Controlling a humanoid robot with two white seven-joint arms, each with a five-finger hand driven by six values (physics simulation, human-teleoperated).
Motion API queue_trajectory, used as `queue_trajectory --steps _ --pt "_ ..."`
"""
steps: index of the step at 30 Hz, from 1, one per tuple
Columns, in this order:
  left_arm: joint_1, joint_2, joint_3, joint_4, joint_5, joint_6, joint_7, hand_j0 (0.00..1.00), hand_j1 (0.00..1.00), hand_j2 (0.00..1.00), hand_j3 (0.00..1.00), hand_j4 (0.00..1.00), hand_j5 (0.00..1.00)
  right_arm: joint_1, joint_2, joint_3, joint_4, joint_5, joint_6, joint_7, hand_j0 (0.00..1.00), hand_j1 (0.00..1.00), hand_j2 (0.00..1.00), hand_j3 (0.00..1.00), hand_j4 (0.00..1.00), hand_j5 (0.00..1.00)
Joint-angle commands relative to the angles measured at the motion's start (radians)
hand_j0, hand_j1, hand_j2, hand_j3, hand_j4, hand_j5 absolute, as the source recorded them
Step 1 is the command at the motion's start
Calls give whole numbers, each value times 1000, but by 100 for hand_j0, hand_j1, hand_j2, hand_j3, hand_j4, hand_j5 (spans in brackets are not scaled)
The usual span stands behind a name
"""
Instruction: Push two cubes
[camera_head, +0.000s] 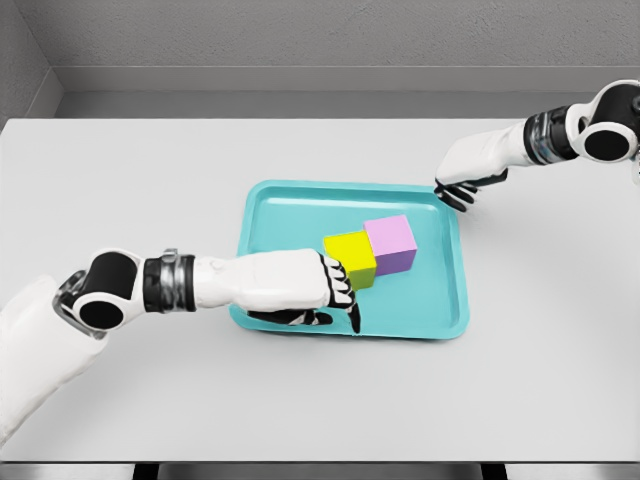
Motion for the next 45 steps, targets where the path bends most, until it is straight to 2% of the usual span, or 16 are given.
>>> queue_trajectory --steps 1,15,18,21,24,41,43,44,45 --pt "0 -42 -38 5 5 3 0 54 54 54 54 54 54 0 17 -1 -1 -1 2 0 15 15 15 15 15 15" --pt "-29 -203 -38 196 -42 3 0 52 52 52 52 52 52 -2 0 -3 -8 -3 -2 0 18 18 18 18 18 18" --pt "-31 -238 -38 287 -42 3 0 51 51 51 51 51 51 -3 -14 -3 -11 -4 -2 0 19 19 19 19 19 19" --pt "-38 -252 -36 348 -36 3 0 51 51 51 51 51 51 -2 -46 -3 -49 -6 -2 0 19 19 19 19 19 19" --pt "-38 -255 -36 354 -31 3 0 51 51 51 51 51 51 -3 -69 -1 -58 -6 -2 0 19 19 19 19 19 19" --pt "-58 -247 -27 385 -31 3 0 51 51 51 51 51 51 -2 -76 3 -100 -6 -2 0 19 19 19 19 19 19" --pt "-57 -246 -34 361 -30 3 0 50 50 50 50 50 50 0 -76 5 -101 -6 -2 0 19 19 19 19 19 19" --pt "-48 -240 -38 302 -33 3 0 50 50 50 50 50 50 0 -76 5 -107 -6 -2 0 19 19 19 19 19 19" --pt "-43 -240 -36 276 -31 3 0 50 50 50 50 50 50 0 -76 5 -106 -6 -2 0 19 19 19 19 19 19"
